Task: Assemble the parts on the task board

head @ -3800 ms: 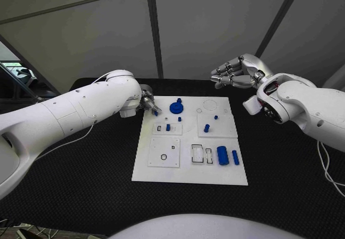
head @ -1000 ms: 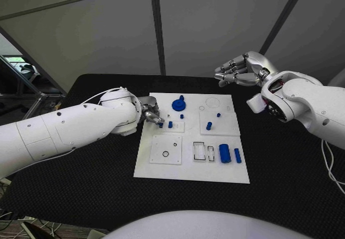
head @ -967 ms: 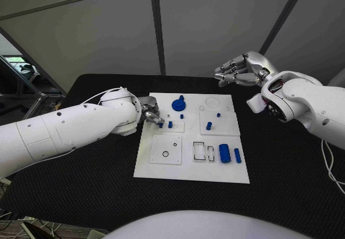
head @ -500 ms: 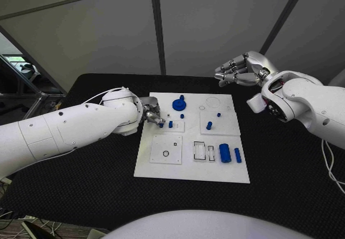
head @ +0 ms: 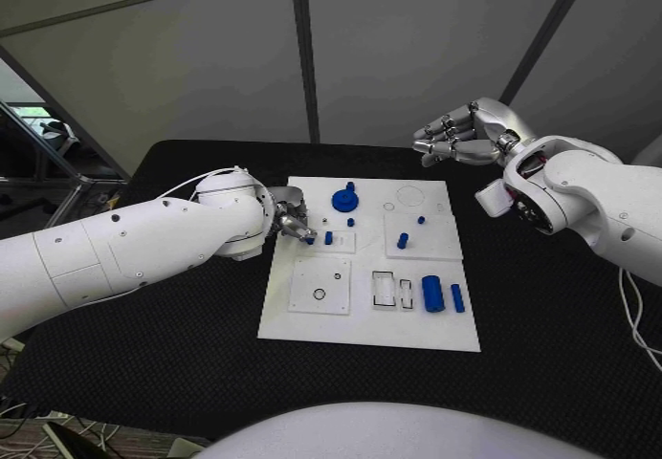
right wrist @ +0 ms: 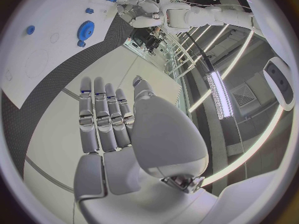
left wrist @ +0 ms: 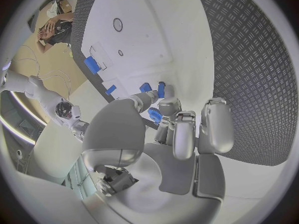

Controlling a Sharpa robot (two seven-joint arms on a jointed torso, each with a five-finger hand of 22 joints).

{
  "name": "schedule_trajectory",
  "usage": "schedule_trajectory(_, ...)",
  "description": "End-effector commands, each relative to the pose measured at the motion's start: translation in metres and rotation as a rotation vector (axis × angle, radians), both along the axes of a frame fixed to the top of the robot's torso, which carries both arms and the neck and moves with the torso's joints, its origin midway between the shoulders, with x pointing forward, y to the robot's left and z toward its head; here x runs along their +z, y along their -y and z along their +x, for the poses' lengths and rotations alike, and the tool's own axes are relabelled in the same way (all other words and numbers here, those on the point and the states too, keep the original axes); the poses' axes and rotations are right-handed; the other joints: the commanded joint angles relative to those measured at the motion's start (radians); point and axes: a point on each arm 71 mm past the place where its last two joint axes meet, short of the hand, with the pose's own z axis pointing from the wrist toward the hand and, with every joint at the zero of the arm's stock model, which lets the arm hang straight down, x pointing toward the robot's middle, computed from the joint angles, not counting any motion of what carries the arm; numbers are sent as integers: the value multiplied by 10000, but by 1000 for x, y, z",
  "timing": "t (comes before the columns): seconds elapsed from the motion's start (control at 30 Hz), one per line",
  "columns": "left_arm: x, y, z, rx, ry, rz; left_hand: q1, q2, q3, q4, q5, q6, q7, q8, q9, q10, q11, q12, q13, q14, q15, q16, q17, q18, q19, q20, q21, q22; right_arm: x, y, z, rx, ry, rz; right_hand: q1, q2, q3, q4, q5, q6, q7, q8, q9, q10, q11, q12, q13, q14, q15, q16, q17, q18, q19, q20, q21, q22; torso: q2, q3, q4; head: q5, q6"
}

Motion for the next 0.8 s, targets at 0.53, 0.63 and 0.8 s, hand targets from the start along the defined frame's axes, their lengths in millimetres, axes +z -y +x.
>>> schedule_trajectory(0.53, -6, 6, 1, -260, -395, 341, -137, 9, 1472, -1404, 60, 30, -83, 93, 22, 172, -88, 80, 72, 937, -73, 59, 2320, -54, 46, -4, 50, 752, 1, -1, 0, 112, 11, -6, -19, 39, -80, -6, 25, 7, 16, -21, 13, -71, -11, 38, -9, 25, 22, -52, -16, 52, 53, -23, -62, -9, 3, 14, -18, 16, -43)
schedule_trajectory(0.63, -7, 7, 1, -341, -523, 431, -199, -6, 1486, -1413, 95, 42, -90, 108, 29, 190, -92, 99, 96, 937, -75, 59, 2320, -54, 46, -6, 44, 752, 1, -1, 0, 105, 10, -8, -19, 39, -80, -6, 25, 7, 16, -21, 13, -71, -11, 38, -9, 25, 22, -52, -16, 52, 53, -23, -62, -9, 3, 16, -19, 12, -56)
schedule_trajectory(0.8, -9, 9, 1, -490, -731, 574, -336, -20, 1516, -1430, 184, 79, -110, 144, 44, 217, -105, 122, 129, 937, -81, 58, 2319, -55, 50, -12, 42, 760, 1, -1, -1, 101, 9, -10, -19, 39, -80, -6, 25, 7, 16, -21, 13, -71, -11, 38, -9, 25, 22, -52, -16, 52, 53, -23, -62, -9, 3, 16, -15, -9, -78)
